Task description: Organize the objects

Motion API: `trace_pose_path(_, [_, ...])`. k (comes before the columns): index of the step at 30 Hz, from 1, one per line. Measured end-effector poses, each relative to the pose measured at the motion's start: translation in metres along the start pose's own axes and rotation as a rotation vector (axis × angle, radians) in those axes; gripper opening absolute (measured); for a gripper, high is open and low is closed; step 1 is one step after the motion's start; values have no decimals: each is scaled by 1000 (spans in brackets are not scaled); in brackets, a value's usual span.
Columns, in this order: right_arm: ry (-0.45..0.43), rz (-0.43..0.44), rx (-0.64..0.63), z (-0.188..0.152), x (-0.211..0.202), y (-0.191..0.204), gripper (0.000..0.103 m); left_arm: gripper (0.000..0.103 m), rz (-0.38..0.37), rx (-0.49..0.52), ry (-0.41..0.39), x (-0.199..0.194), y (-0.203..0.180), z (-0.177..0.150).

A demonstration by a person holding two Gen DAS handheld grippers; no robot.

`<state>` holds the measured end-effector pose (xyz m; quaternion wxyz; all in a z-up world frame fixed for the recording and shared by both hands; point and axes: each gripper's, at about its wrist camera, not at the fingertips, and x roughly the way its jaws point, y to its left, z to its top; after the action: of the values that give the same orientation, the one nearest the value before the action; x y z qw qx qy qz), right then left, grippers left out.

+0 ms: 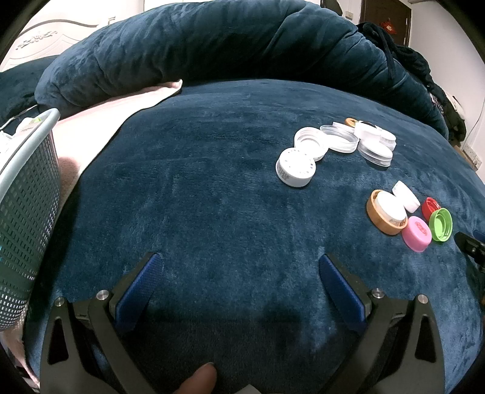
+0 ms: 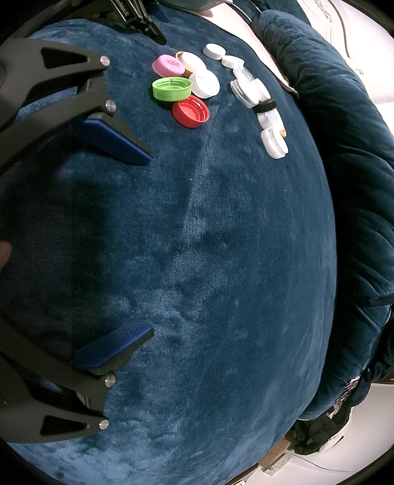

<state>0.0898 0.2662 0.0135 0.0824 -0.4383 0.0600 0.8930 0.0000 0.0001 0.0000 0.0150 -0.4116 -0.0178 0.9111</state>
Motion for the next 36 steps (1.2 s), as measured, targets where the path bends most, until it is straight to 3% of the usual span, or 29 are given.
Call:
trace_pose_path(10, [17,-12,-33,10,-8,11,103,103,6,6,0,-1,-6,1])
trace_pose_path(15, [-23,62,-188,18,-19,59,103,103,4,5,-1,-2,-6,-1])
trace_pose_path(23, [37,51,-219,33,5,89,103,103,-4,2,-2,0,-1,-1])
trace_pose_path(27, [62,2,-262,28,8,90,102,103,-4,3,-2,0,-2,-1])
trace_pose_path(30, [34,-61,-201,30,1,70,102,103,-1,4,-3,2,-2,0])
trace_pose_path(36, [-8,-30,-186,30,-11,67,102,103,-3,4,-4,2,-2,1])
